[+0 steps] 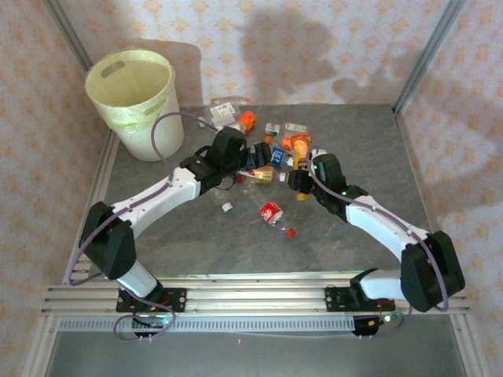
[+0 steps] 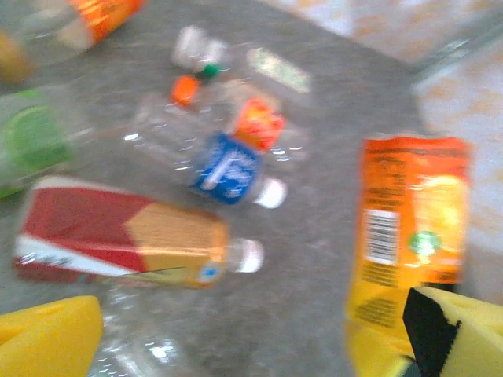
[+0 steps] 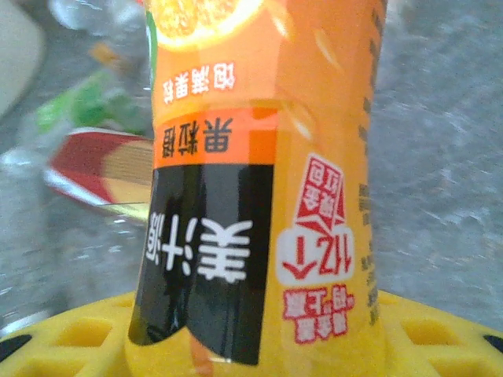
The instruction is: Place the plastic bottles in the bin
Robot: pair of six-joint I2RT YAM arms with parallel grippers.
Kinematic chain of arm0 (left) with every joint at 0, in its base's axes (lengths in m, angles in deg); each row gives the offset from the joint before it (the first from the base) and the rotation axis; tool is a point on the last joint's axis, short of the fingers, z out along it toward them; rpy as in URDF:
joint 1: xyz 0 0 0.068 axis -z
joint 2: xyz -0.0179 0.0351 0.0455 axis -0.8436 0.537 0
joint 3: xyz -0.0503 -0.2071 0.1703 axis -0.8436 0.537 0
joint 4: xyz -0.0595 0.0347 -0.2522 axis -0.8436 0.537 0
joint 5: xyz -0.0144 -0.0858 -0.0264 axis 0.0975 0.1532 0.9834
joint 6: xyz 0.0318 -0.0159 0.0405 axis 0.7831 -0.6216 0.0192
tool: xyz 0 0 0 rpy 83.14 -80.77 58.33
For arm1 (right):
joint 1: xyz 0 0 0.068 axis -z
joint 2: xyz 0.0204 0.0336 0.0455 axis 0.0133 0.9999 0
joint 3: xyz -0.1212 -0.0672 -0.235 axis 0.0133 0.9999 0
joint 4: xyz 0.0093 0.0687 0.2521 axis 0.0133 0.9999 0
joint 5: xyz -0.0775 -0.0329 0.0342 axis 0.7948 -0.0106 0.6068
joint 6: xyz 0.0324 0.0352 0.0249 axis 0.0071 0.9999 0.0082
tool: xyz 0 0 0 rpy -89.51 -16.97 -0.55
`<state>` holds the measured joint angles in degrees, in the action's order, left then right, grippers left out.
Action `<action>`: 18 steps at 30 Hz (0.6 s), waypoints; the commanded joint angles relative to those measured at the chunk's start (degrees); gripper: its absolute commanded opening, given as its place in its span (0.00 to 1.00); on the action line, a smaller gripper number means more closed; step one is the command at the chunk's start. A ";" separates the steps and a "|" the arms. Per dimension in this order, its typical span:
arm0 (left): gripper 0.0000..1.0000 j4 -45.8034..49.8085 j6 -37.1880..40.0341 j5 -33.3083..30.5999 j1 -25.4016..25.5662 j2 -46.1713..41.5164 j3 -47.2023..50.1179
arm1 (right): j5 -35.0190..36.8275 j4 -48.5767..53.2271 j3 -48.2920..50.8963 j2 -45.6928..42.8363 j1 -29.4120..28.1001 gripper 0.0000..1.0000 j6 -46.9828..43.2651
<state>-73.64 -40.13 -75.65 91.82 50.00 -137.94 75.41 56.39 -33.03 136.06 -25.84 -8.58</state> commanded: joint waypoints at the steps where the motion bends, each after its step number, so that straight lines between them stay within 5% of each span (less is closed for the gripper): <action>1: 1.00 -8.09 4.07 14.92 -2.04 -3.05 0.30 | -12.09 -4.50 -0.97 -4.73 -0.31 0.44 -2.61; 8: 1.00 -15.79 2.14 30.46 -5.14 -3.08 0.52 | -22.90 -7.30 -2.01 -9.68 -0.35 0.44 -0.99; 18: 1.00 -19.77 -1.35 28.18 -2.67 -0.32 -0.75 | -29.56 -6.84 -4.98 -9.40 -0.68 0.44 -1.35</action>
<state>-91.61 -40.72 -48.41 87.65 47.82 -137.55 48.99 51.67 -34.97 126.90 -25.87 -9.32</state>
